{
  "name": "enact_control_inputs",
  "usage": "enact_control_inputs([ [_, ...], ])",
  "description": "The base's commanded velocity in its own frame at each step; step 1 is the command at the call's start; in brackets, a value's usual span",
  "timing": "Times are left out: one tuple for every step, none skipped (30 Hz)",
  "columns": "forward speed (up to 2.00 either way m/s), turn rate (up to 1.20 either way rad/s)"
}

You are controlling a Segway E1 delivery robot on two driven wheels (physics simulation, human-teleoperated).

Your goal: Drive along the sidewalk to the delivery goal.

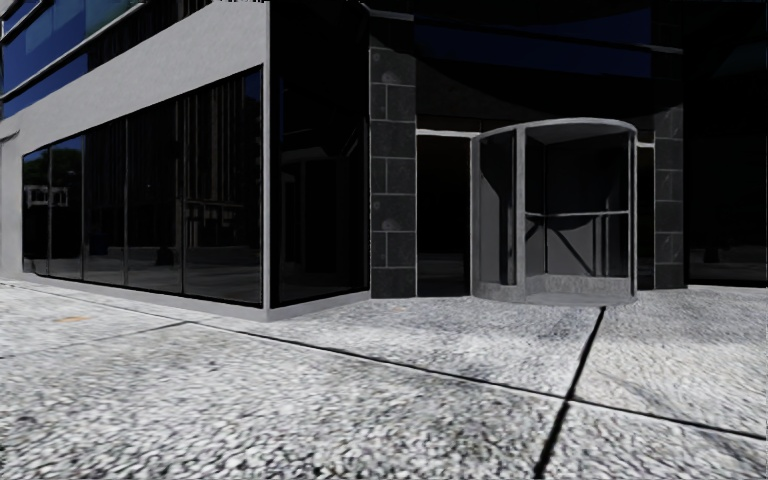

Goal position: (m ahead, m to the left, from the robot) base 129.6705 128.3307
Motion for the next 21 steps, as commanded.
enact_control_inputs([
  [1.86, 0.81],
  [1.86, 0.81],
  [1.86, 0.81],
  [1.86, 0.81],
  [1.88, 0.81],
  [2.00, 0.81],
  [2.00, 0.81],
  [2.00, 0.81],
  [2.00, 0.81],
  [2.00, 0.81],
  [2.00, 0.81],
  [2.00, 0.81],
  [2.00, 0.81],
  [2.00, 0.81],
  [2.00, 0.81],
  [2.00, 0.81],
  [2.00, 0.81],
  [2.00, 0.81],
  [2.00, 0.81],
  [2.00, 0.81],
  [2.00, 0.81],
])
